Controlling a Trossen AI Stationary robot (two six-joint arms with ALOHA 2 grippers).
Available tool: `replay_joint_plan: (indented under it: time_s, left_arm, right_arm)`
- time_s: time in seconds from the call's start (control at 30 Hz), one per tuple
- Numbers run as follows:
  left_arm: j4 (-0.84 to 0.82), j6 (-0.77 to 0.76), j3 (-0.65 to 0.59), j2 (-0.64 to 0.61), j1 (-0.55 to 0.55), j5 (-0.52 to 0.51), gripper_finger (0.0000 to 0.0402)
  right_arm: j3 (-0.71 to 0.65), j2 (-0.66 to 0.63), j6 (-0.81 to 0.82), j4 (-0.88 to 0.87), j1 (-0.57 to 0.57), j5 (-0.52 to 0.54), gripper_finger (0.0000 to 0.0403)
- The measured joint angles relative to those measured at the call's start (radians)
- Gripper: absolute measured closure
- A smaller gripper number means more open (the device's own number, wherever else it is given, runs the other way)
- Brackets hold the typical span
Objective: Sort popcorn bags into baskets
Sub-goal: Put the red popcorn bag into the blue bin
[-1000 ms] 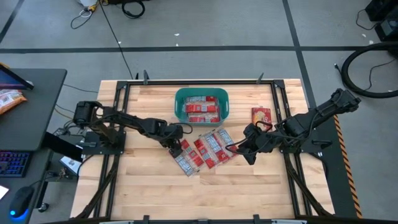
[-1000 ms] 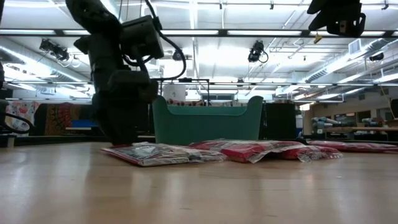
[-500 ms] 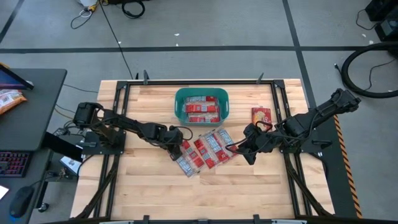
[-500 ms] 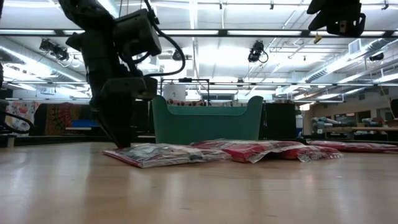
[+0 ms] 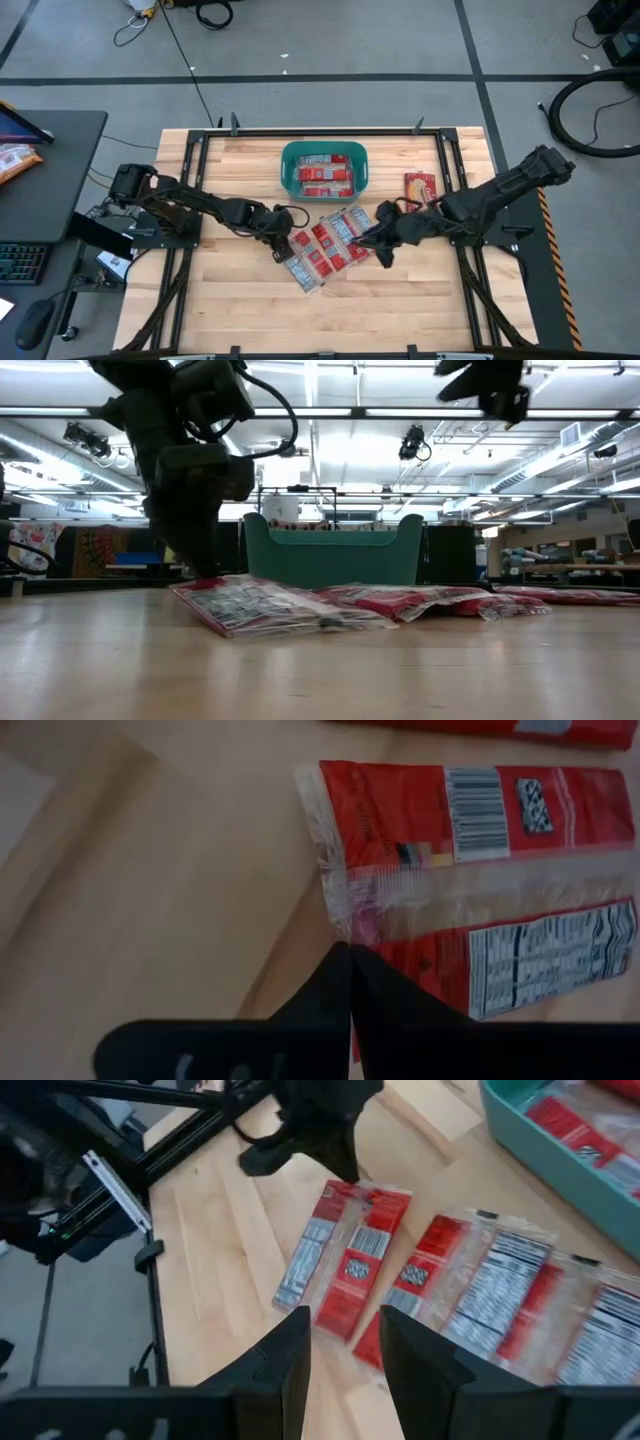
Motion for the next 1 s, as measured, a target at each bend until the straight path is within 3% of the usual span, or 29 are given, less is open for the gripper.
replay_joint_plan:
  time_s: [0.4, 0.7, 1.0]
  left_arm:
    - [0.058, -0.021, 0.001, 0.000, -0.048, -0.038, 0.0400]
    - [0.129, -0.016, 0.002, 0.000, -0.071, -0.039, 0.0401]
    - [0.181, -0.019, 0.003, -0.001, -0.073, -0.052, 0.0401]
  right_arm:
    - [0.000, 0.266, -0.093, 0.274, -0.155, -0.254, 0.0269]
    - [0.057, 0.433, -0.182, 0.338, -0.189, -0.353, 0.0232]
    - [0.080, 0.553, -0.199, 0.353, -0.221, -0.361, 0.0169]
